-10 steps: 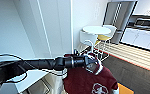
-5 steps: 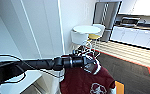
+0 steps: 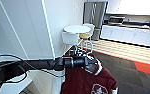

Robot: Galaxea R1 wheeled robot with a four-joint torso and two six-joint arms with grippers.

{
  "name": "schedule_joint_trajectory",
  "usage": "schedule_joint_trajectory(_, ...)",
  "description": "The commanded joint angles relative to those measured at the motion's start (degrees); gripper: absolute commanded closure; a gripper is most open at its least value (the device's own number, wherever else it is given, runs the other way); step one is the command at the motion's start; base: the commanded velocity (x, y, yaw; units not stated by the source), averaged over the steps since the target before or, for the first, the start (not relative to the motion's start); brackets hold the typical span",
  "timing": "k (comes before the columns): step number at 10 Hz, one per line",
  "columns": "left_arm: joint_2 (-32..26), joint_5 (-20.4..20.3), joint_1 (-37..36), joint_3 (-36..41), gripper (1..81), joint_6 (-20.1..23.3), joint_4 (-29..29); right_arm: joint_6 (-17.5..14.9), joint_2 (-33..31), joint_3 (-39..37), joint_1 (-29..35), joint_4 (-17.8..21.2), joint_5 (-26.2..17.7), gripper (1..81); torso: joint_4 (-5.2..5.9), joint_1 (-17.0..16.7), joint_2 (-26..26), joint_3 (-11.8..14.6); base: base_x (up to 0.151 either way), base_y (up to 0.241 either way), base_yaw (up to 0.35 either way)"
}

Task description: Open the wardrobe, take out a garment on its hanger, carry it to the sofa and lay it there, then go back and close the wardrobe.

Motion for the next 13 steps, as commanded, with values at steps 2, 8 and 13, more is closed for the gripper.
schedule_joint_trajectory(2,2.32,-1.10,-9.07,-1.37,81.1,1.38,1.51,-0.06,0.05,0.54,-0.04,-0.46,-3.08,1.0,0.00,0.00,0.00,0.00,0.000,0.000,-0.279)
schedule_joint_trajectory(8,2.85,1.29,-5.11,-1.02,81.1,1.64,4.41,-0.06,-0.12,0.54,-0.04,-0.63,-3.08,1.0,0.00,0.00,0.00,-1.34,0.000,0.000,-0.282)
schedule_joint_trajectory(13,3.11,1.20,-4.67,-0.23,81.1,1.73,4.85,-0.06,-0.12,0.54,0.04,-0.63,-3.08,1.0,0.00,0.02,0.05,-3.06,0.000,0.000,-0.282)
